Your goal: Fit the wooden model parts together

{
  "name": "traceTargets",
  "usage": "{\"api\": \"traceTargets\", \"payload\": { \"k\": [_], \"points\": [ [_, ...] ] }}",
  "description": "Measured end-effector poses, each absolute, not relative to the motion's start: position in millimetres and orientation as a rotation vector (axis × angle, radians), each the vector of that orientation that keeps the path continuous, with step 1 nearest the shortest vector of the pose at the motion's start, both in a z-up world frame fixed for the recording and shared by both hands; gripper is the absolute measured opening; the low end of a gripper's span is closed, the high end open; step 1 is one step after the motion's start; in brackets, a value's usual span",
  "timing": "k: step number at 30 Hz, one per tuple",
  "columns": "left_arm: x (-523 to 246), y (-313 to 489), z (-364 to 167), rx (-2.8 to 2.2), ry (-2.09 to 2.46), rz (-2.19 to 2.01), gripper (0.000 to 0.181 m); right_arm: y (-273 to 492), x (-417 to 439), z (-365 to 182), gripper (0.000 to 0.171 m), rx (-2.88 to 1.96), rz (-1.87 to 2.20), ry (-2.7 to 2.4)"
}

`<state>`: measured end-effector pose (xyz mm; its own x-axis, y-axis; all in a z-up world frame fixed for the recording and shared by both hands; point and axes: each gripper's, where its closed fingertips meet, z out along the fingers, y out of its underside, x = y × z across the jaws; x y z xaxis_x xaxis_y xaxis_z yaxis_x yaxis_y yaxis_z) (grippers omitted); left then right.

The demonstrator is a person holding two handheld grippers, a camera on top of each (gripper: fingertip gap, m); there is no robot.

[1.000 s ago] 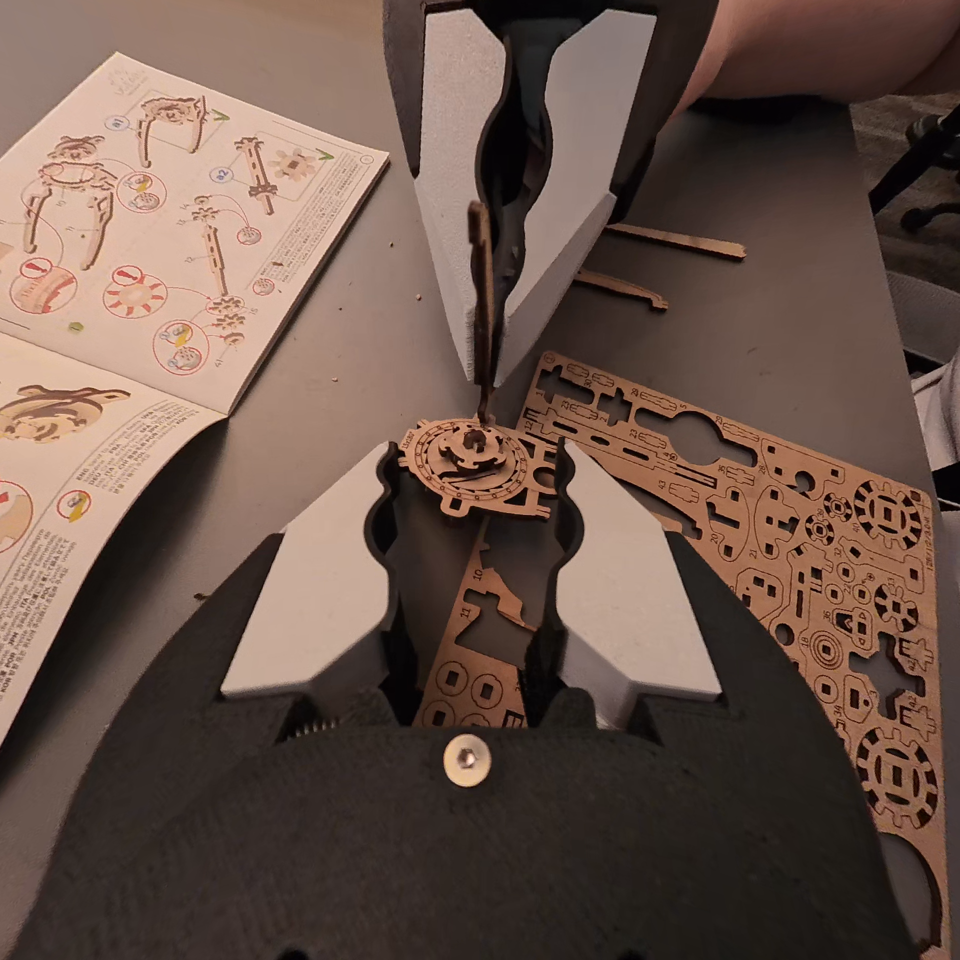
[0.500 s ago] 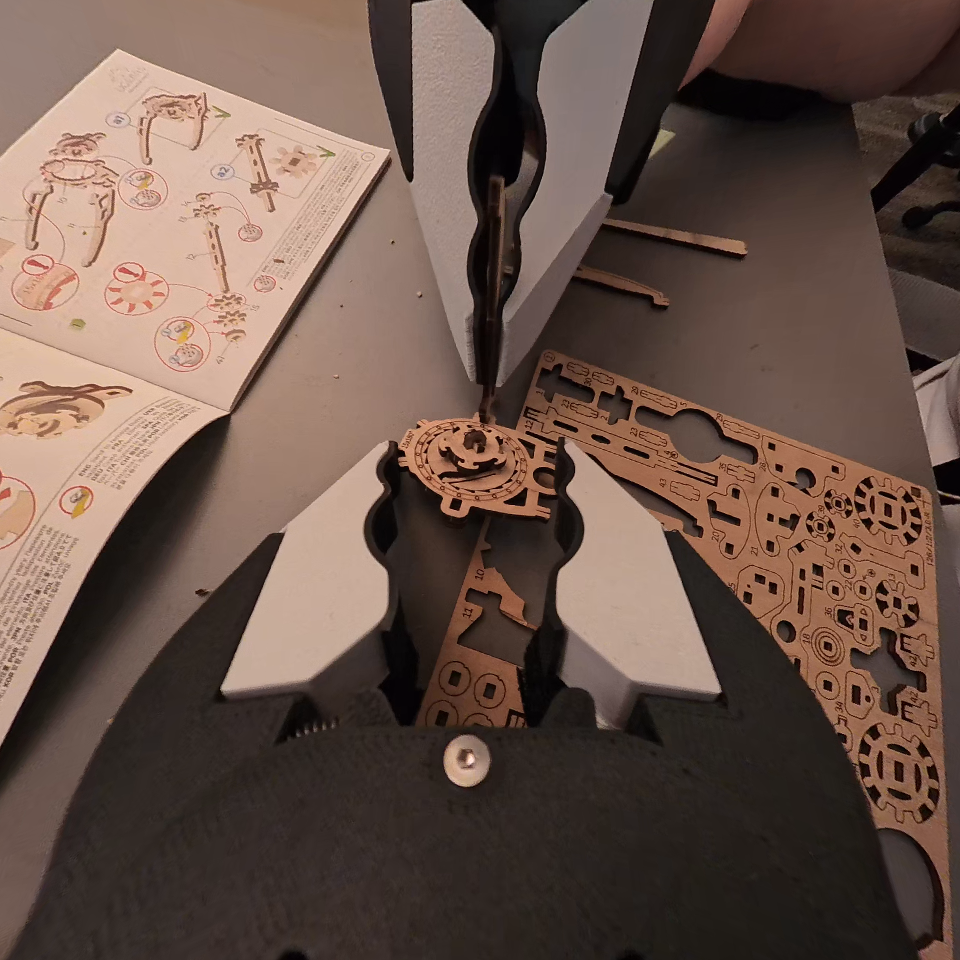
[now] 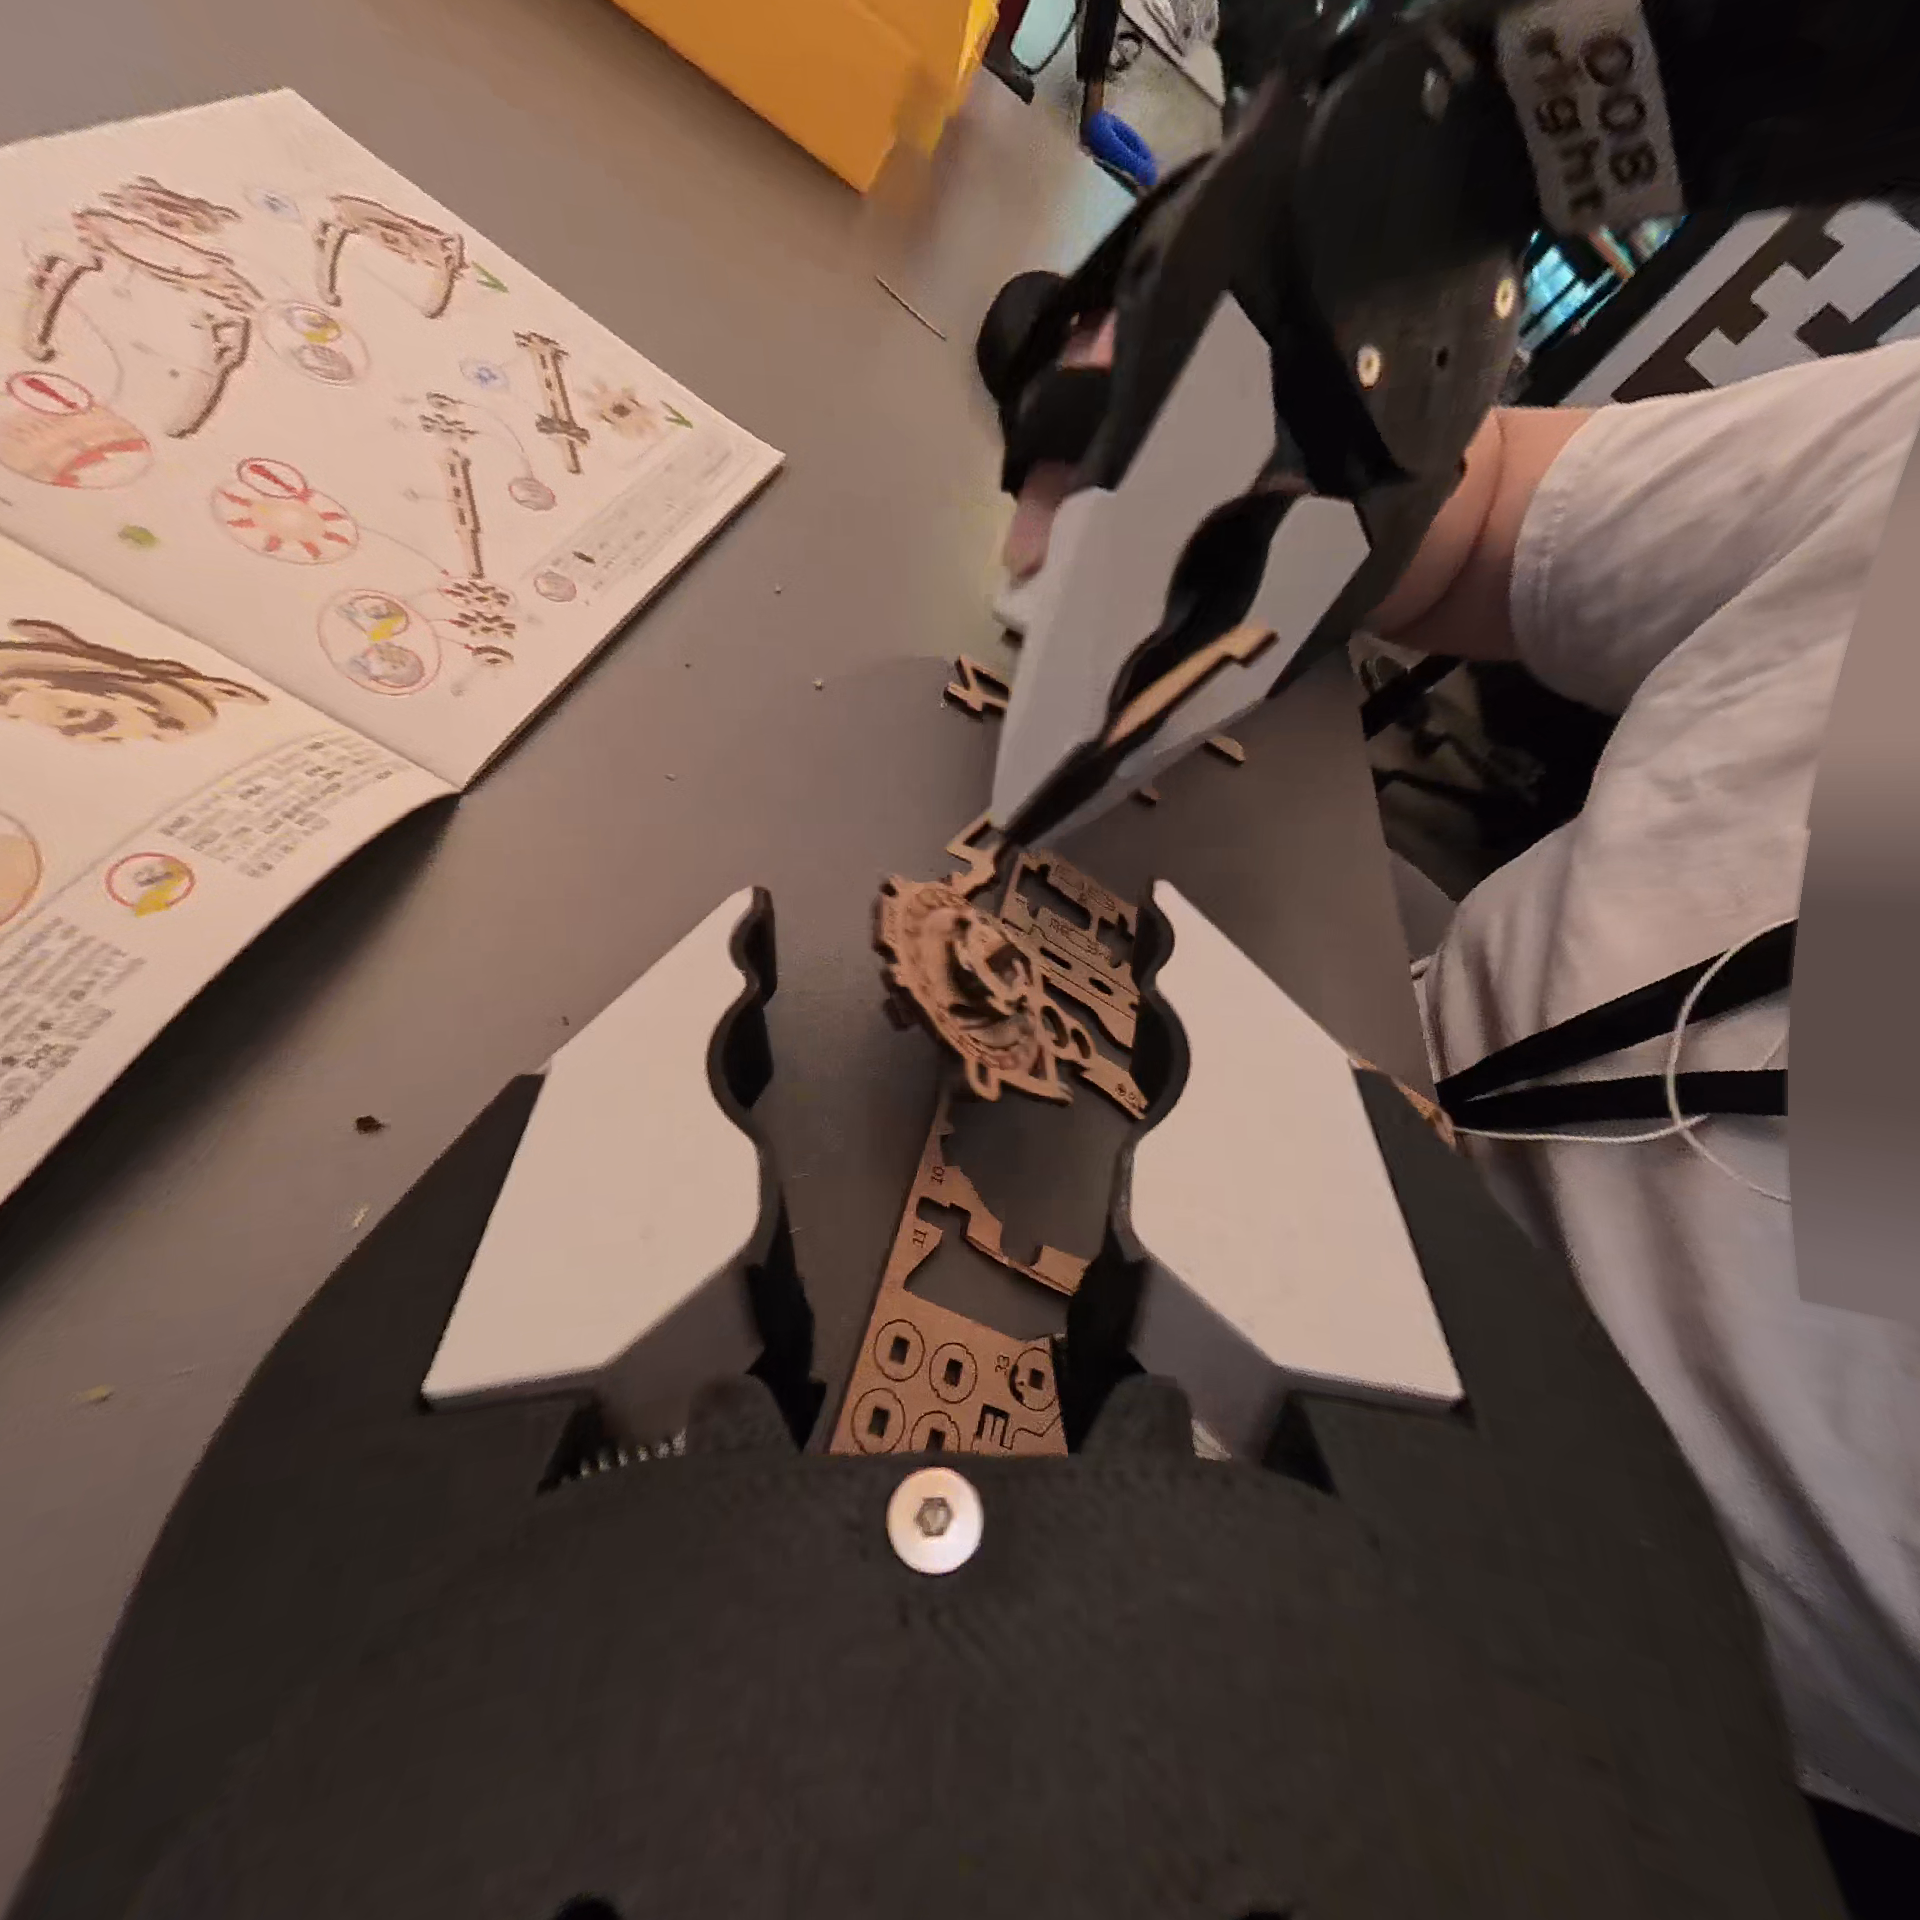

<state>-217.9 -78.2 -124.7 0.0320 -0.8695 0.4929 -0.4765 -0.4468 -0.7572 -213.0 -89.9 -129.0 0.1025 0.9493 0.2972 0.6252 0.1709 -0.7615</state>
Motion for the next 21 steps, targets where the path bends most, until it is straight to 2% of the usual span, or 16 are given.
{"api": "traceTargets", "payload": {
  "k": [6, 13, 17, 21],
  "points": [
    [-222.3, -74.1, -114.2, -1.959, 1.279, -1.547, 0.066, -91.9, -217.3, -118.8, 0.001, -1.335, 0.326, -1.639],
    [-222.9, -82.6, -113.5, -1.966, 1.32, -1.573, 0.046, -84.8, -215.4, -102.3, 0.002, -1.023, -0.11, -1.642],
    [-218.1, -87.8, -115.5, -1.925, 1.365, -1.535, 0.027, -84.7, -216.8, -103.0, 0.002, -0.924, -0.237, -1.658],
    [-217.0, -85.8, -116.7, -1.836, 1.442, -1.361, 0.024, -83.4, -215.9, -102.0, 0.003, -0.902, -0.26, -1.651]
  ]
}}
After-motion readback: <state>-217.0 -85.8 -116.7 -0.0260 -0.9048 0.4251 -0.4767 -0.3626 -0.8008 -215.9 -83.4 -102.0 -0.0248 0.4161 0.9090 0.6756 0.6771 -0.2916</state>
